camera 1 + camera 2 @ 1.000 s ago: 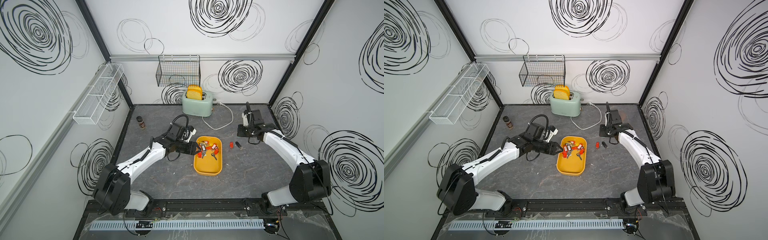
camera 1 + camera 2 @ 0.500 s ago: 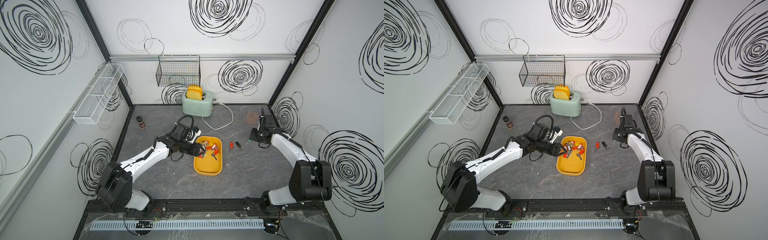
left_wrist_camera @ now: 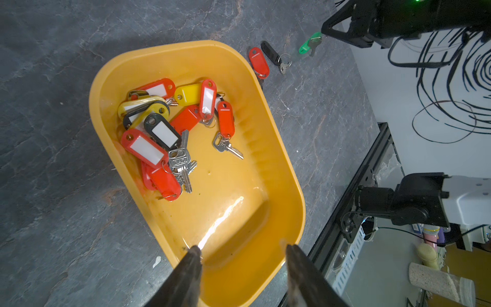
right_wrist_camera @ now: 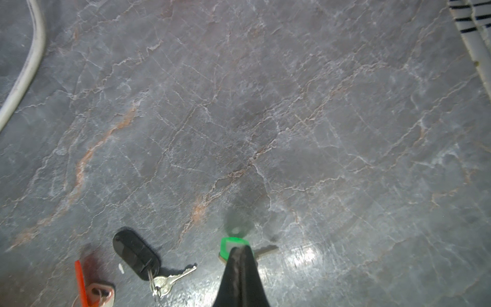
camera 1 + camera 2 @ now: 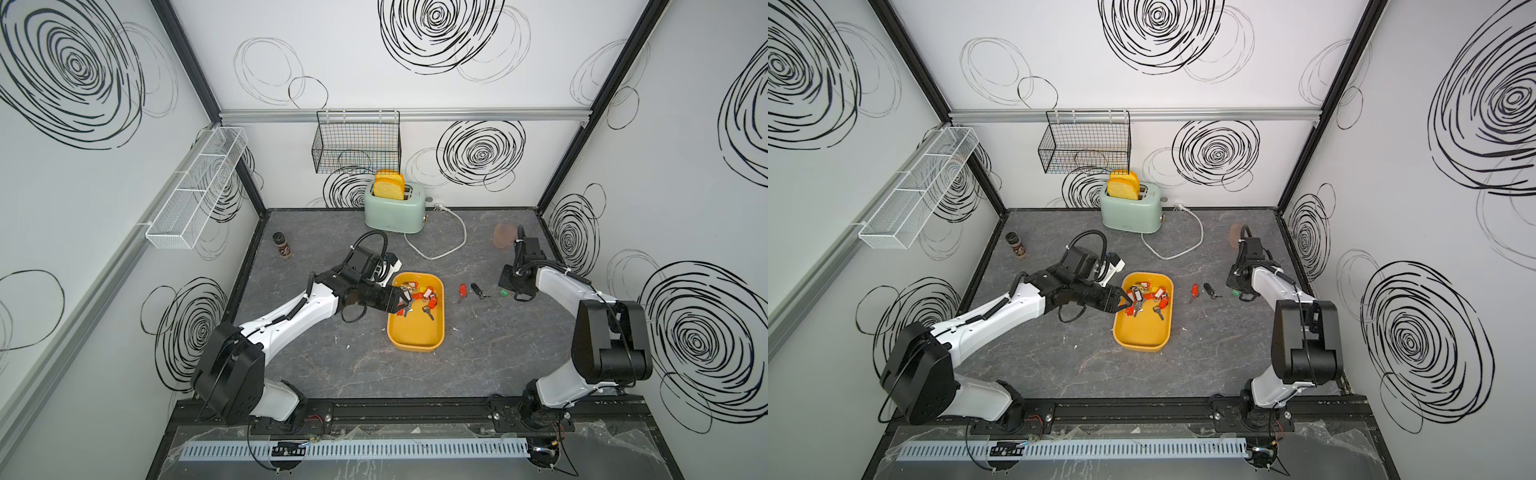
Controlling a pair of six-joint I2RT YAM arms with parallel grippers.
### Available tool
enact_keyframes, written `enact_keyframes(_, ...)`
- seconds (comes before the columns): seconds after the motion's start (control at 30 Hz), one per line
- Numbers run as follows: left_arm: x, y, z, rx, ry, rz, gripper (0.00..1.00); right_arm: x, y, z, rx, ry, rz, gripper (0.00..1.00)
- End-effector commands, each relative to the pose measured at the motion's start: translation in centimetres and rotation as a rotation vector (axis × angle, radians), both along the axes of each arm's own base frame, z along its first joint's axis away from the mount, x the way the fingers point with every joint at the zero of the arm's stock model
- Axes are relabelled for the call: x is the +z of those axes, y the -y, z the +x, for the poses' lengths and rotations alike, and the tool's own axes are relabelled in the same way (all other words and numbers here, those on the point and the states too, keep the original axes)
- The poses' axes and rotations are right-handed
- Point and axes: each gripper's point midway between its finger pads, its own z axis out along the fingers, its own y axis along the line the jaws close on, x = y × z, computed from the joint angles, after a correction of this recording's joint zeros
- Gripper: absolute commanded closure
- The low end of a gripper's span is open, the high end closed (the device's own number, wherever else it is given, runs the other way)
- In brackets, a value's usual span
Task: Take the keys out of the storage box
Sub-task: Place the key at the center of the board.
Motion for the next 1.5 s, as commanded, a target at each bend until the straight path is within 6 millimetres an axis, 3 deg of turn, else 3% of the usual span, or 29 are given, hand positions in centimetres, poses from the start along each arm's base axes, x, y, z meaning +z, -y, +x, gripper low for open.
enact_keyframes(0.0,0.5,0.0,0.8,-0.002,0.032,0.003,0.44,-1.0,0.4,0.1,-0.027,-0.010,-0.001,1.00)
enact_keyframes(0.2,0.2,-0.1,1.0,0.002,0.026,0.006,0.44,-1.9,0.4,0.4,-0.028,-0.029,-0.002,0.99)
enact_keyframes(0.4,0.1,-0.3,1.2,0.008,0.025,0.009,0.44,-1.4,0.3,0.8,-0.028,-0.017,0.005,0.77)
enact_keyframes(0.83,-0.1,-0.7,1.6,0.030,0.024,0.013,0.45,2.9,-1.3,1.5,0.023,0.078,0.041,0.76)
enact_keyframes(1.17,-0.1,-1.1,2.0,0.053,0.028,0.028,0.49,7.0,-7.2,2.2,0.203,0.189,0.140,0.77)
enact_keyframes(1.47,-0.8,-0.4,2.3,0.040,0.054,0.112,0.51,10.4,-15.3,-0.6,0.508,0.291,0.338,0.77)
